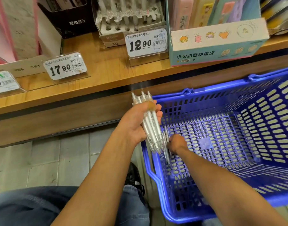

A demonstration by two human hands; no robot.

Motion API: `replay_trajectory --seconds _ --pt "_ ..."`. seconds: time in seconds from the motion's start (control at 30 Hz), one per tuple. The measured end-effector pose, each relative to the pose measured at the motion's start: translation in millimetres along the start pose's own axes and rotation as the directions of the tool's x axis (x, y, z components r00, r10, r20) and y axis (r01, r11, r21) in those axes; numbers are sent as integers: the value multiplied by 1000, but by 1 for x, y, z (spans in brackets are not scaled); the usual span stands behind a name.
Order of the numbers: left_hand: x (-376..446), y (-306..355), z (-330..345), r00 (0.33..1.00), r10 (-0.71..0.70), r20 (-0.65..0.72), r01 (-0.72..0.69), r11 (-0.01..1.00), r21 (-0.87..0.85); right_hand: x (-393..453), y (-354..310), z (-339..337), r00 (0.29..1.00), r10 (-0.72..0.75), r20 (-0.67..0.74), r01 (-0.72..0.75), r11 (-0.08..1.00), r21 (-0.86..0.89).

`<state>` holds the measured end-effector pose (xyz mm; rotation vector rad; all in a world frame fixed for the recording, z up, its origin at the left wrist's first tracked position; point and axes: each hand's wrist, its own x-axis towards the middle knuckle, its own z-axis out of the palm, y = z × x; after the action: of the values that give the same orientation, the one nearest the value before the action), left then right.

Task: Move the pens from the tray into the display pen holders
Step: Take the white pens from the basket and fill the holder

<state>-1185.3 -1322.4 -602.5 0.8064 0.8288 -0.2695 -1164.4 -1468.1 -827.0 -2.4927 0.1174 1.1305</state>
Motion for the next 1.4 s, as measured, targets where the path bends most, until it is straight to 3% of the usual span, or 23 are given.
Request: replay_trajectory --seconds 0.17,0.77,0.83,0.93,1.03,1.13,1.3,1.4 --pt "-2 1 0 1000 2 -15 -2 1000 7 -1 5 -3 997 83 2 -83 996 -8" --pt "-2 -2 -9 998 4 -66 -1 999 53 -13 -2 -7 1000 10 17 -8 993 -121" --pt "0 -2 -10 998 8 -70 -3 998 64 -17 -2 -23 997 -14 76 16 999 -27" --pt "3 -2 -10 998 8 -59 -4 998 69 -36 -5 -60 986 -138 91 112 962 248" --pt "3 -3 -9 999 -3 -42 6 997 73 -74 -15 -94 958 -285 -33 269 853 448" --pt "2 -3 -9 999 0 -51 2 998 56 -117 -28 -113 917 -380 -120 361 665 653" --pt "-4 -2 -8 999 -1 -36 3 997 74 -161 -55 -114 886 -387 -256 435 499 749" --pt "-8 -4 -4 1000 -23 4 23 998 65 -173 -72 -109 870 -404 -283 462 466 755"
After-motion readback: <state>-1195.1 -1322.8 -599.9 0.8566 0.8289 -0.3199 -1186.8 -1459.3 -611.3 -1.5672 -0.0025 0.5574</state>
